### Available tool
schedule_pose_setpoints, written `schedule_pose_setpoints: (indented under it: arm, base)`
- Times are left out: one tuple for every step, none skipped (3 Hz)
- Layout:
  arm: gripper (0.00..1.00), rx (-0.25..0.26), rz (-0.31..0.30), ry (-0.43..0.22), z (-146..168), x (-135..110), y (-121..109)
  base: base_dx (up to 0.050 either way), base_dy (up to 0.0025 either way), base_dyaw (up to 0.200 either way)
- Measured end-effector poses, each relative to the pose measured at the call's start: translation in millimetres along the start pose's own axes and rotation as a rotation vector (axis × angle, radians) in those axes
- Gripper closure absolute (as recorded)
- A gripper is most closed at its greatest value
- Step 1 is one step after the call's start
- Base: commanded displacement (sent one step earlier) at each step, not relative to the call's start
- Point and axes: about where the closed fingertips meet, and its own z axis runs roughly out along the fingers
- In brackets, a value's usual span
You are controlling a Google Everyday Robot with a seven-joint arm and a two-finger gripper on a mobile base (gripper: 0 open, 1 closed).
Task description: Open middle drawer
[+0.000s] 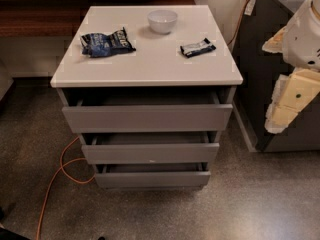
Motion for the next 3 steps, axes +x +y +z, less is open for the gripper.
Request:
schedule_pose_setpoints:
  arm:
    - [0.00,0.000,0.000,0.000,0.0,0.0,0.0]
    - [0.00,0.000,0.000,0.000,0.0,0.0,0.0]
    - [0.00,-0.007,-0.024,-0.021,28.8,-5.8,-0.9]
  base:
    - [-0.050,0.00001,0.000]
    - [0.000,0.00000,0.000]
    - [0.000,0.00000,0.000]
